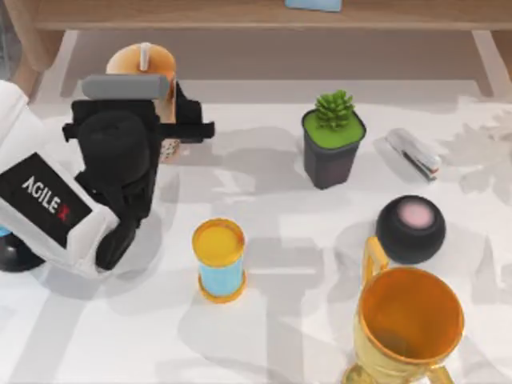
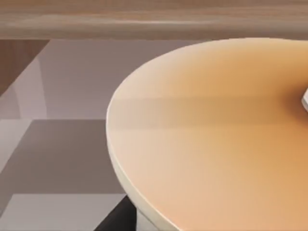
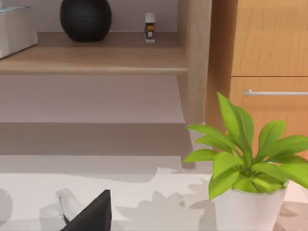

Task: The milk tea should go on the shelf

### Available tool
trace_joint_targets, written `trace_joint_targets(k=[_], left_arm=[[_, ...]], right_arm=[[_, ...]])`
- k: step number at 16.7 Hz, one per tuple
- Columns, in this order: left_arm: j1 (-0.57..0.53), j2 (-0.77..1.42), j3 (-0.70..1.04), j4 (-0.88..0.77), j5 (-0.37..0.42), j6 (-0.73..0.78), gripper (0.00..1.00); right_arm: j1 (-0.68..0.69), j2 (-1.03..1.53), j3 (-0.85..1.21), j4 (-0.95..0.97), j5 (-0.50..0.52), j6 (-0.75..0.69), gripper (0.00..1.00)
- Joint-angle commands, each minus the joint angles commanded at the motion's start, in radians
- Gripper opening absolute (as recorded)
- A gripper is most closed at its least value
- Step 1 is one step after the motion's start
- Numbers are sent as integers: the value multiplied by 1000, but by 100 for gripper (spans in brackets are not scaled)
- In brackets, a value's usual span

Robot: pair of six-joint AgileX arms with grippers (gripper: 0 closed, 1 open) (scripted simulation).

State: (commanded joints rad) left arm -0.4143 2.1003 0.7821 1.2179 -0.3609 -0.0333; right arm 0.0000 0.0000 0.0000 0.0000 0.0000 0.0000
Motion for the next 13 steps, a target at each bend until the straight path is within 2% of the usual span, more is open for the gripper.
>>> trace_joint_targets(k=[8, 13], left_arm=[[-6, -24, 10, -16, -2, 0, 0], [-98, -101, 113, -104, -8, -28, 0]], right_arm=[[0, 0, 0, 0, 0, 0, 100], [0, 0, 0, 0, 0, 0, 100]])
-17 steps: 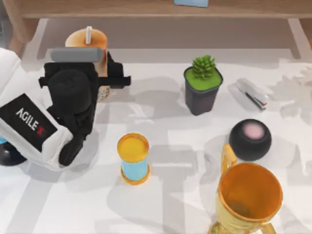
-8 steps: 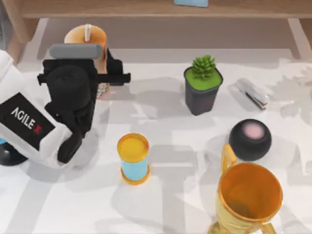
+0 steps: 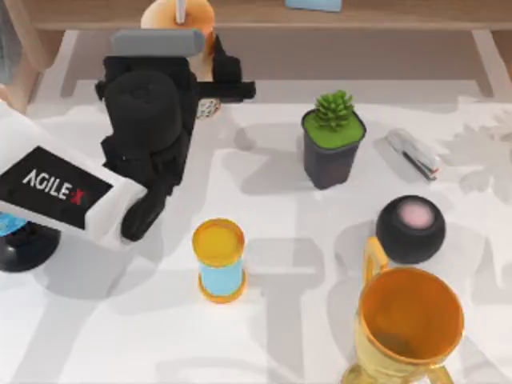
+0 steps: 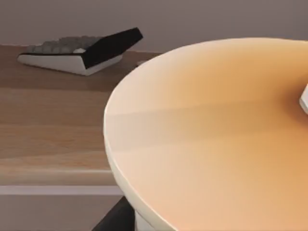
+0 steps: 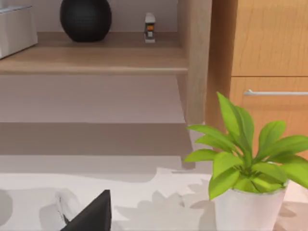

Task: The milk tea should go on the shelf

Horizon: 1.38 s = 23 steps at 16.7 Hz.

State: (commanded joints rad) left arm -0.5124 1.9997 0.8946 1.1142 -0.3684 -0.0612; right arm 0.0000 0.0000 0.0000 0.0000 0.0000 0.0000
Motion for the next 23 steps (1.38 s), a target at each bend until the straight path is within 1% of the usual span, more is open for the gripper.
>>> trace_joint_targets(k=[4, 7, 10, 14, 16, 19, 23], left_arm=[[-73, -62, 125, -164, 4, -31, 0], [-79, -111, 242, -332, 12, -44, 0], [-27, -145, 358, -532, 25, -42, 0], [92, -156, 494, -809, 47, -18, 0], [144, -157, 553, -907, 58, -4, 0], [176, -161, 616, -976, 73, 10, 0], [177, -161, 618, -978, 73, 11, 0]], right_arm=[[0, 0, 0, 0, 0, 0, 100], [0, 0, 0, 0, 0, 0, 100], [0, 0, 0, 0, 0, 0, 100], [0, 0, 0, 0, 0, 0, 100], [0, 0, 0, 0, 0, 0, 100], [0, 0, 0, 0, 0, 0, 100], [0, 0, 0, 0, 0, 0, 100]])
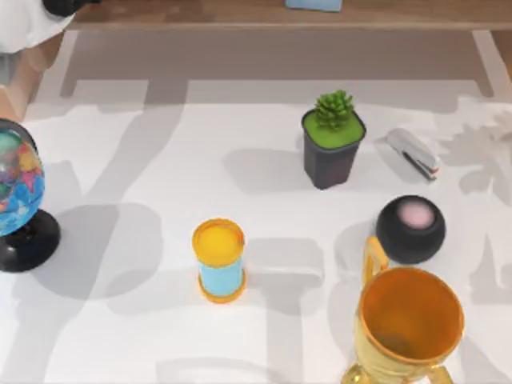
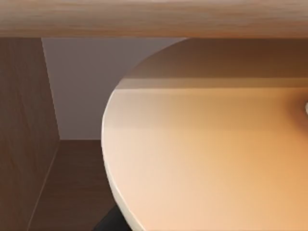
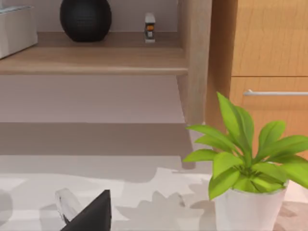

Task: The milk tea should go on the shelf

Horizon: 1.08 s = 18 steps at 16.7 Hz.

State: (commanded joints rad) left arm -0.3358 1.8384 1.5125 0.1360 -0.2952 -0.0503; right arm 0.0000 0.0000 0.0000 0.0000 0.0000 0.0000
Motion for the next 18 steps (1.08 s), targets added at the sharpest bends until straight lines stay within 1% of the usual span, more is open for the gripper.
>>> trace_joint_targets(k=[3, 5, 10, 13, 15, 18], left_arm=[[-5, 2, -9, 0, 2, 12, 0], [-18, -3, -31, -7, 25, 61, 0], [-114, -22, -83, -6, 142, 270, 0], [-141, -23, -78, 9, 189, 344, 0], [-131, -8, -62, 22, 189, 343, 0], [-80, 34, -36, 44, 149, 271, 0]], right_arm=[[0, 0, 0, 0, 0, 0, 100], [0, 0, 0, 0, 0, 0, 100], [0, 0, 0, 0, 0, 0, 100], [0, 0, 0, 0, 0, 0, 100], [0, 0, 0, 0, 0, 0, 100], [0, 0, 0, 0, 0, 0, 100]])
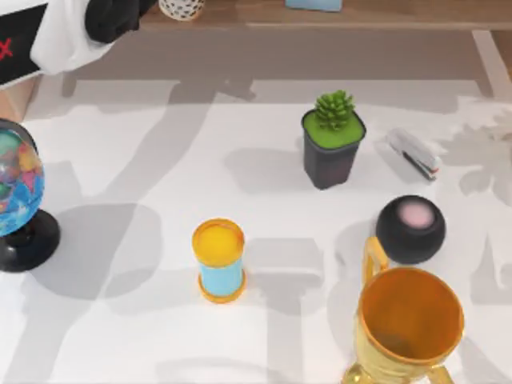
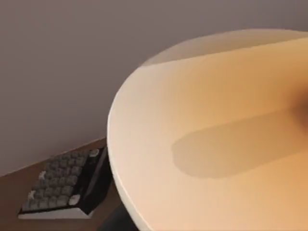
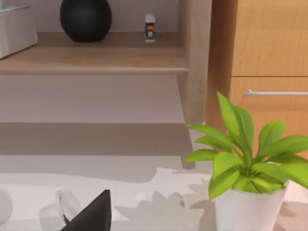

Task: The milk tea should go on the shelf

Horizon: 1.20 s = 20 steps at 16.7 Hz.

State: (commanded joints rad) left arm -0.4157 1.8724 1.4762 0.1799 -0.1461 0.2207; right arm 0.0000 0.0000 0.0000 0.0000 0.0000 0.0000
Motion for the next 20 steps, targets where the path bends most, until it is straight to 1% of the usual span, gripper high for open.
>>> trace_joint_targets(k=[3, 6, 8, 12, 20], left_arm=[[59, 51, 30, 24, -59, -120, 0], [95, 95, 72, 42, -107, -234, 0], [103, 113, 93, 47, -123, -266, 0], [104, 113, 94, 47, -123, -267, 0], [104, 113, 94, 47, -123, -267, 60]], right_arm=[[0, 0, 0, 0, 0, 0, 100], [0, 0, 0, 0, 0, 0, 100], [0, 0, 0, 0, 0, 0, 100], [0, 0, 0, 0, 0, 0, 100], [0, 0, 0, 0, 0, 0, 100]])
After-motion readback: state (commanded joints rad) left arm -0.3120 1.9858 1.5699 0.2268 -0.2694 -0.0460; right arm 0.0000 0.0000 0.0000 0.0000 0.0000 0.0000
